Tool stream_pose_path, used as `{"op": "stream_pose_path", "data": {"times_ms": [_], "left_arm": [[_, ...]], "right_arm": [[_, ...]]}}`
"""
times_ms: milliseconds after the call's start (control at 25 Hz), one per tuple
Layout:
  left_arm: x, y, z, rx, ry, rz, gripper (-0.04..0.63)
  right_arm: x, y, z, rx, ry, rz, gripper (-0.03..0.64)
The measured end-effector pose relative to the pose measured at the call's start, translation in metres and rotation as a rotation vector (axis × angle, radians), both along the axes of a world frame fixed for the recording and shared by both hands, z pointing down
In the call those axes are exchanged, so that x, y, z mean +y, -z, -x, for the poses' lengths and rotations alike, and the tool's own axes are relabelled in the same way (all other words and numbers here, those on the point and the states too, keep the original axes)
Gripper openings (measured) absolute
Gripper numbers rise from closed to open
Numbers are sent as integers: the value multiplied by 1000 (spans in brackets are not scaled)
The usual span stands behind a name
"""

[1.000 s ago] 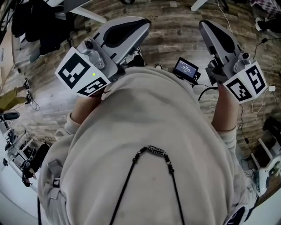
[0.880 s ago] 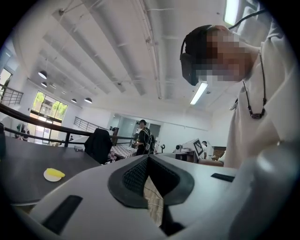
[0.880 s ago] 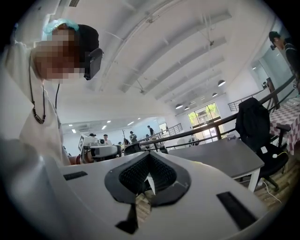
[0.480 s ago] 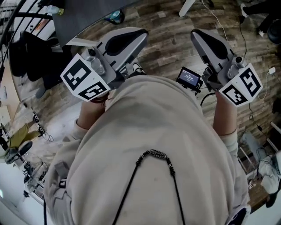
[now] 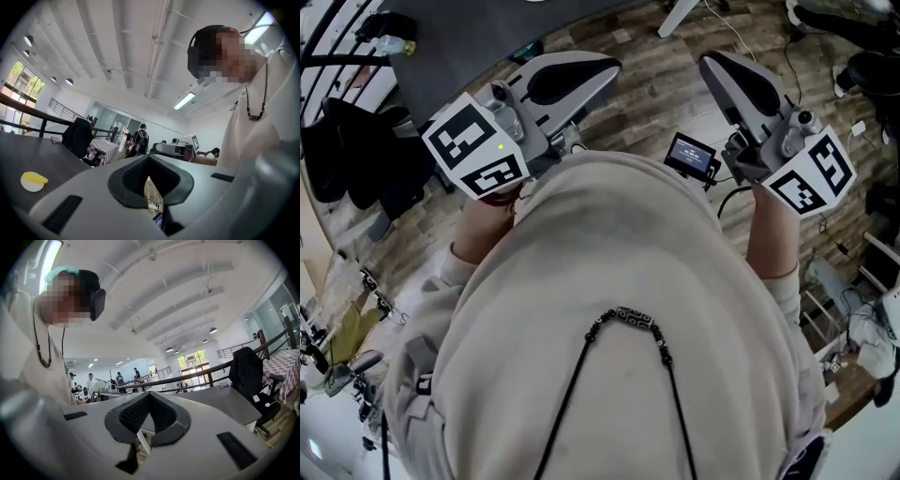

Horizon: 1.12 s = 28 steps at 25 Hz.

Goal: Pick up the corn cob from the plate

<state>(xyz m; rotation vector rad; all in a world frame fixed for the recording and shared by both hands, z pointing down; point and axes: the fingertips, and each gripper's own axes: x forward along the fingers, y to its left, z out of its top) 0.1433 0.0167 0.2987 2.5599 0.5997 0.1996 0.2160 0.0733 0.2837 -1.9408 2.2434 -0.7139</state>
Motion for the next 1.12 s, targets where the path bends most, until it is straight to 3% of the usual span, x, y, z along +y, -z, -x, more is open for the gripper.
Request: {"op": "stream_pose_path", "data": {"times_ms": [160, 320, 400, 640, 800, 920, 1040, 1120], "left_arm": [[-46, -19, 10, -41, 80, 27, 3], [-98, -18, 33, -38, 310, 154, 3], [-114, -14, 53, -46, 364, 178, 3], [-119, 10, 70, -15, 385, 160, 3], [-112, 32, 92, -25, 367, 106, 3], [-93, 43, 137, -7, 374, 93, 3], [-59, 46, 202, 15, 374, 81, 3], [-49, 42, 221, 15, 384, 82, 3]], "right_arm": [[-44, -9, 2, 3, 30, 17, 14], [-73, -2, 19, 23, 127, 26, 14], [-85, 5, 38, 62, 182, 28, 12], [-104, 25, 50, 75, 222, 24, 14], [-115, 51, 73, -5, 256, -22, 14], [-105, 68, 116, -33, 265, -63, 14], [-74, 67, 176, 1, 252, -48, 14], [-64, 62, 193, 4, 259, -34, 12]]}}
